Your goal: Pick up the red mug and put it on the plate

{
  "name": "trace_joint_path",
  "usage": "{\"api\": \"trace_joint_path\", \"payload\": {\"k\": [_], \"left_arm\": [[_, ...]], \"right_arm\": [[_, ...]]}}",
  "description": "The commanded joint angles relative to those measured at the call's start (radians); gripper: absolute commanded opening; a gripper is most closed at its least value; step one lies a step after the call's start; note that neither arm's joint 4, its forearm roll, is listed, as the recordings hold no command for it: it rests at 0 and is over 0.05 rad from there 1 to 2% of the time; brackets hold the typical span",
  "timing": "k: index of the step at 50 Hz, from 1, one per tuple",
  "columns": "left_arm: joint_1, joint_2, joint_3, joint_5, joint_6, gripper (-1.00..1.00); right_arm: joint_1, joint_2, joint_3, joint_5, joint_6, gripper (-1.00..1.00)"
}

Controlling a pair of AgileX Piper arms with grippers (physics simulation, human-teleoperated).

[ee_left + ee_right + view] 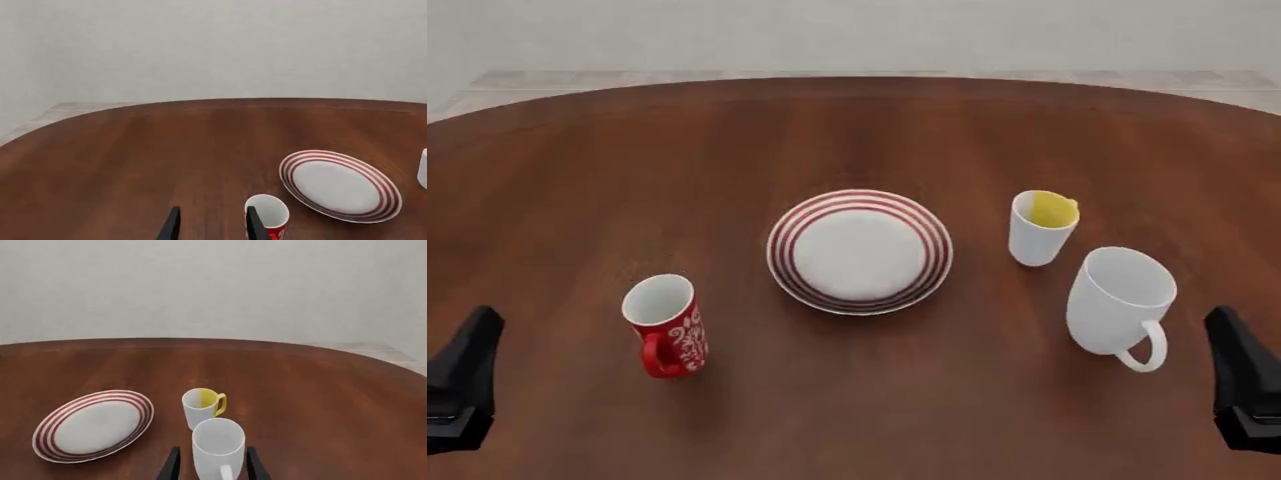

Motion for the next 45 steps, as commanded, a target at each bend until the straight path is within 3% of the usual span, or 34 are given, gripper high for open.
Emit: {"api": "trace_joint_path", "payload": {"k": [1, 22, 32, 35, 38, 45], "left_arm": [[0.001, -0.001, -0.006, -0.002, 0.006, 1.0], [-0.013, -0.001, -0.024, -0.005, 0.04, 1.0], [-0.088, -0.002, -0.167, 0.123, 0.009, 1.0], [-0.127, -0.001, -0.229, 0.194, -0.035, 1.0], [-0.115, 0.017, -0.274, 0.244, -0.044, 1.0], [-0.048, 0.18, -0.376, 0.274, 0.009, 1.0]], "right_arm": [[0.002, 0.001, -0.007, 0.003, -0.006, 1.0], [0.005, 0.0, 0.001, 0.002, -0.011, 1.0], [0.013, 0.0, 0.001, 0.0, -0.017, 1.0], [0.012, 0.0, 0.001, -0.001, -0.015, 1.0], [0.012, 0.0, 0.001, -0.001, -0.014, 1.0], [0.01, 0.0, 0.001, -0.004, -0.007, 1.0]]}}
